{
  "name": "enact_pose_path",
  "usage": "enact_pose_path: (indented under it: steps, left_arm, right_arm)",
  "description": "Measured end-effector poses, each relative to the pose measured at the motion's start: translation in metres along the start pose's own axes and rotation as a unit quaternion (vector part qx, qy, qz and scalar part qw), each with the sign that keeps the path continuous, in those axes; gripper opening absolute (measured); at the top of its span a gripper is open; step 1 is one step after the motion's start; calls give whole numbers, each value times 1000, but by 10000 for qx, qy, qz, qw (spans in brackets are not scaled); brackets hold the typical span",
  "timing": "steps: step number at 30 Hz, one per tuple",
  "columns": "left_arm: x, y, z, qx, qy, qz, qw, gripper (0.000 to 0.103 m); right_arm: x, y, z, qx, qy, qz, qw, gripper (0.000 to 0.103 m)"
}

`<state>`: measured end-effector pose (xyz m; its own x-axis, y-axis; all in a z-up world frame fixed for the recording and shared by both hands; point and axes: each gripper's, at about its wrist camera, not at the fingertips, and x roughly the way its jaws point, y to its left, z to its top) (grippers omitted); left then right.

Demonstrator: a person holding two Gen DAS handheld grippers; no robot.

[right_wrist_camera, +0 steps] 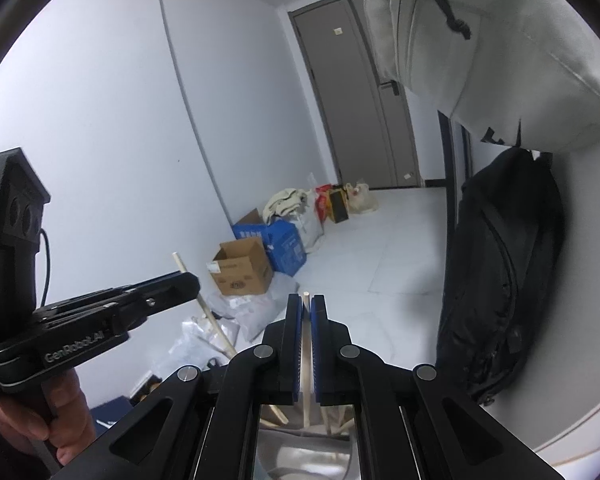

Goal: Organize utensils
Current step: 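Lower both held chopsticks into the utensil holder opening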

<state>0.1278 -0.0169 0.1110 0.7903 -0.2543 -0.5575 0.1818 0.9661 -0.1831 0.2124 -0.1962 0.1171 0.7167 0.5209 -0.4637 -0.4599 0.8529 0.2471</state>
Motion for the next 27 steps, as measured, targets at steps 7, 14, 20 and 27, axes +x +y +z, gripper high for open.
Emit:
enact_pose_path:
  steps: [7, 14, 20, 27]
  left_arm:
    - [19, 1, -5, -11, 158, -49, 9999, 1]
    - [31, 0, -14, 49, 281, -113, 9995, 1]
    - [41, -1, -23, 249, 405, -218, 9986, 1]
    - [48, 1, -38, 353, 621, -442, 9965, 1]
  right_arm:
    - [13, -2, -6, -125, 132, -7, 9998, 4]
    - [22, -3, -13, -166, 275, 67, 9995, 4]
    - [36, -3, -25, -202, 482, 164, 9985, 4]
    - [42, -7, -44, -178, 673, 149, 9975, 4]
